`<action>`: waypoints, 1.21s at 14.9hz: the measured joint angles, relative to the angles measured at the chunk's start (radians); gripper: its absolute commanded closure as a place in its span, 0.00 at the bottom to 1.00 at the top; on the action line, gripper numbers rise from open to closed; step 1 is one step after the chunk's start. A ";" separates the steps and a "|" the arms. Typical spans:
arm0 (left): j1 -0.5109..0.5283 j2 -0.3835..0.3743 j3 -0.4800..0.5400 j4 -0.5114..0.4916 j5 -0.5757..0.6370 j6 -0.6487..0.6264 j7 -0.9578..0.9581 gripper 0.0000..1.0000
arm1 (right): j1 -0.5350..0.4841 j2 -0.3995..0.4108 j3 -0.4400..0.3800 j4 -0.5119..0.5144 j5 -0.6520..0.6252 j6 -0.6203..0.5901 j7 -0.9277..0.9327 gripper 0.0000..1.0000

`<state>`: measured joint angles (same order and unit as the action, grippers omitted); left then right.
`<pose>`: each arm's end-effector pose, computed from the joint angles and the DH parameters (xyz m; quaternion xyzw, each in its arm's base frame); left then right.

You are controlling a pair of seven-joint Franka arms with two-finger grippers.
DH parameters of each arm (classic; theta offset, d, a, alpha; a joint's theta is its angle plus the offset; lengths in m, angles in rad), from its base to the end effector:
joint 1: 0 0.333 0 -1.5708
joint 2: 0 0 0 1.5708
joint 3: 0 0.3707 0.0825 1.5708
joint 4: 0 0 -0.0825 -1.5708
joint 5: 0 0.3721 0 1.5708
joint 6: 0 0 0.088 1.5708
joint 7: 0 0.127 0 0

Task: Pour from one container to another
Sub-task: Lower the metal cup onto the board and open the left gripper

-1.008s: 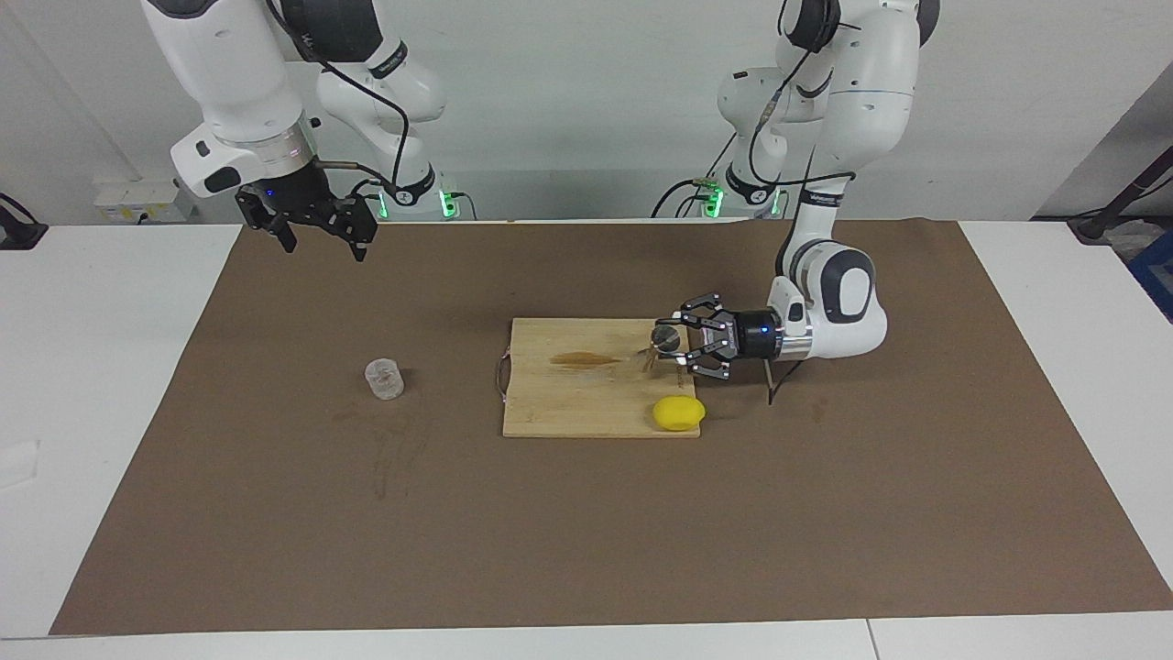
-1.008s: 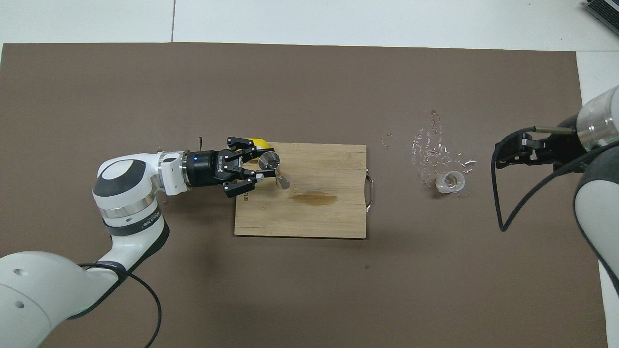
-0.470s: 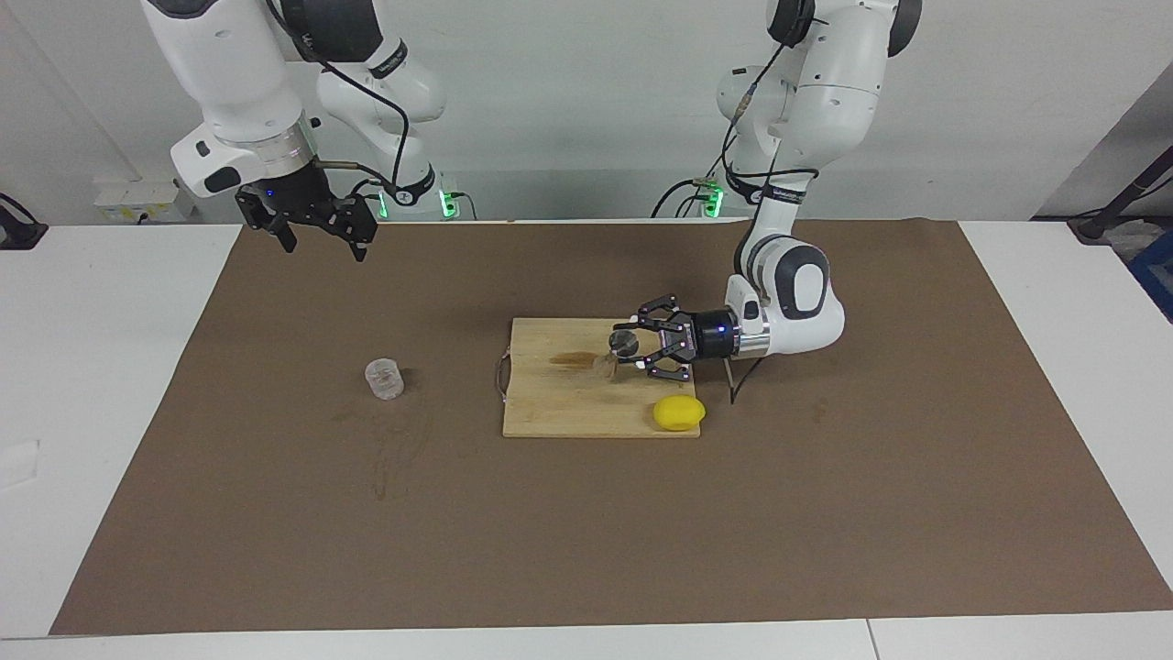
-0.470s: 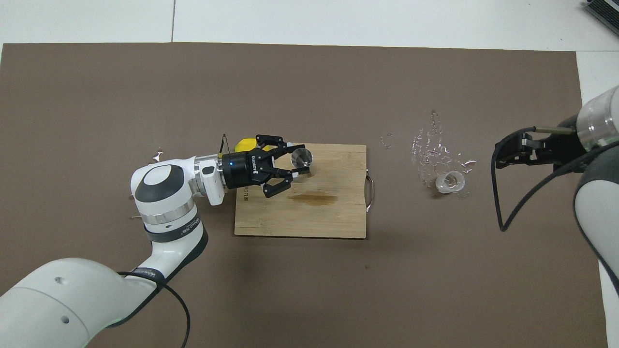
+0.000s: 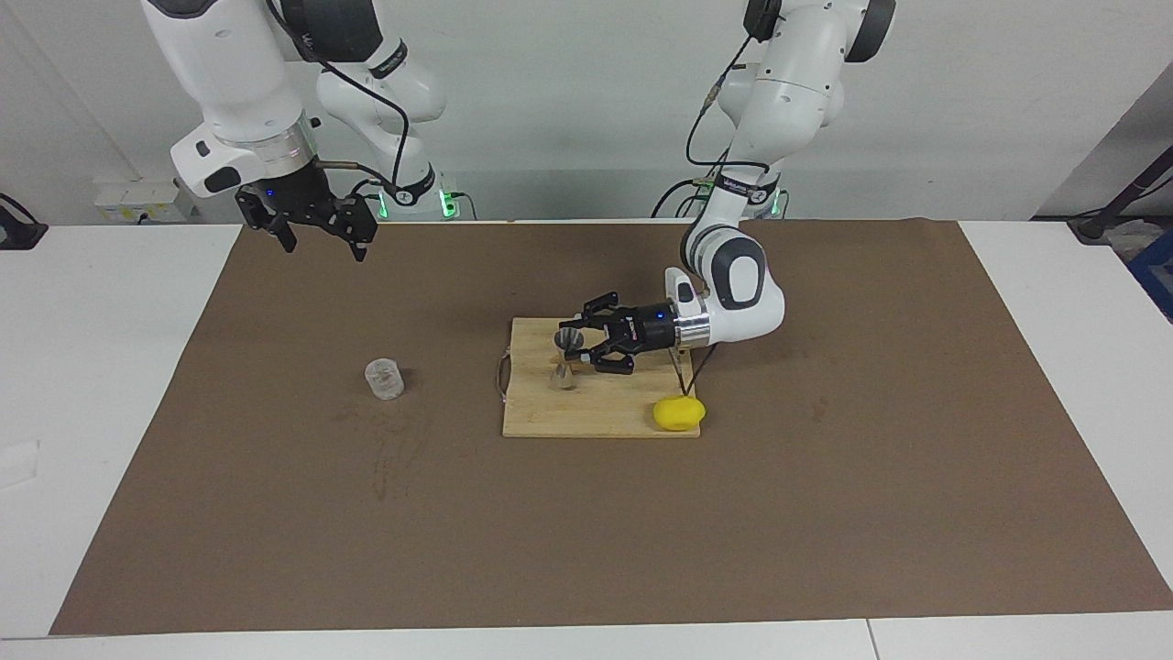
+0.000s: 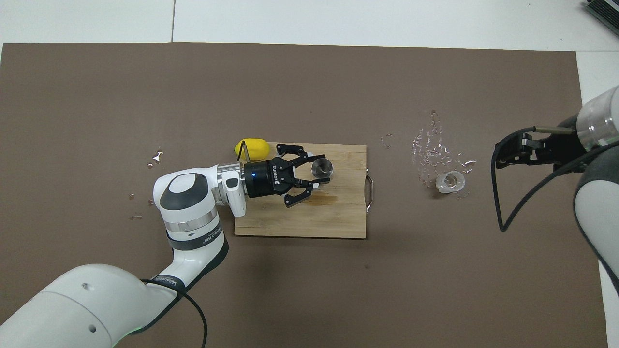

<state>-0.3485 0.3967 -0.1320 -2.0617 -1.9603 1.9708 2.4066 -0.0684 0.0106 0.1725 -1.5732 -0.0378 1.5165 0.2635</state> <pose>0.5223 -0.3516 0.3310 0.5587 -0.4538 0.4762 0.5051 0.5364 0.0505 0.6480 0.9961 -0.0799 -0.0297 0.0238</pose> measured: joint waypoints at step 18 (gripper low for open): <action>0.120 -0.086 0.020 -0.090 0.139 -0.024 -0.020 0.00 | 0.000 0.000 0.000 0.000 0.000 0.000 0.000 0.00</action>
<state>-0.2285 0.3102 -0.1121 -2.1518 -1.8210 1.9464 2.3861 -0.0684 0.0106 0.1725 -1.5732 -0.0378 1.5165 0.2635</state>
